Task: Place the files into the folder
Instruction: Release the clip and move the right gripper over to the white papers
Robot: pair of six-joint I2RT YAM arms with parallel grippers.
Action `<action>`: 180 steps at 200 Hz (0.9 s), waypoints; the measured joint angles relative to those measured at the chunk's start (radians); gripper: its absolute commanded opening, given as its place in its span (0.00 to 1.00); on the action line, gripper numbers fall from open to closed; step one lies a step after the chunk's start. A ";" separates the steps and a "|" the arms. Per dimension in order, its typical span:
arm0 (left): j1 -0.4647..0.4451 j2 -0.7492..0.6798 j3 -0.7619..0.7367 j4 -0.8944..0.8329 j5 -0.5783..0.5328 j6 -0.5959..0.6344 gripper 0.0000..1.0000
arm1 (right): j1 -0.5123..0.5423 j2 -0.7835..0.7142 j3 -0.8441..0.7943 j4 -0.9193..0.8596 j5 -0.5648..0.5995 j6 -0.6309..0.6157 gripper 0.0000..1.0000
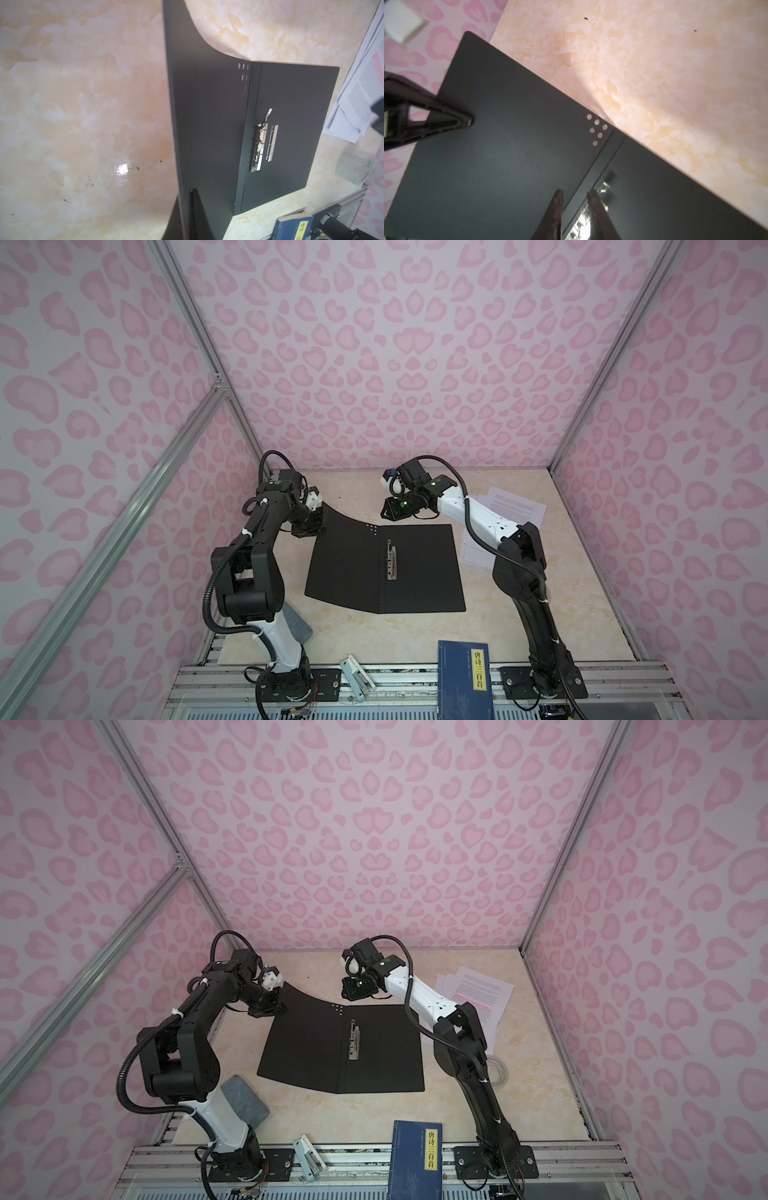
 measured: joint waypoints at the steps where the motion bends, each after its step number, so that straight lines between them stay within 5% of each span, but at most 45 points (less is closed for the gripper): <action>1: 0.002 0.002 0.002 0.000 0.002 -0.002 0.03 | 0.000 -0.006 -0.008 0.002 0.002 0.001 0.29; 48: 0.051 0.084 0.080 0.024 0.014 -0.033 0.04 | -0.016 -0.399 -0.623 0.209 0.030 0.110 0.33; 104: 0.053 0.249 0.215 0.010 0.033 0.011 0.16 | -0.017 -0.634 -0.975 0.332 0.057 0.197 0.33; 180: 0.059 0.304 0.253 -0.010 -0.125 0.080 0.79 | -0.086 -0.767 -1.057 0.356 0.138 0.242 0.51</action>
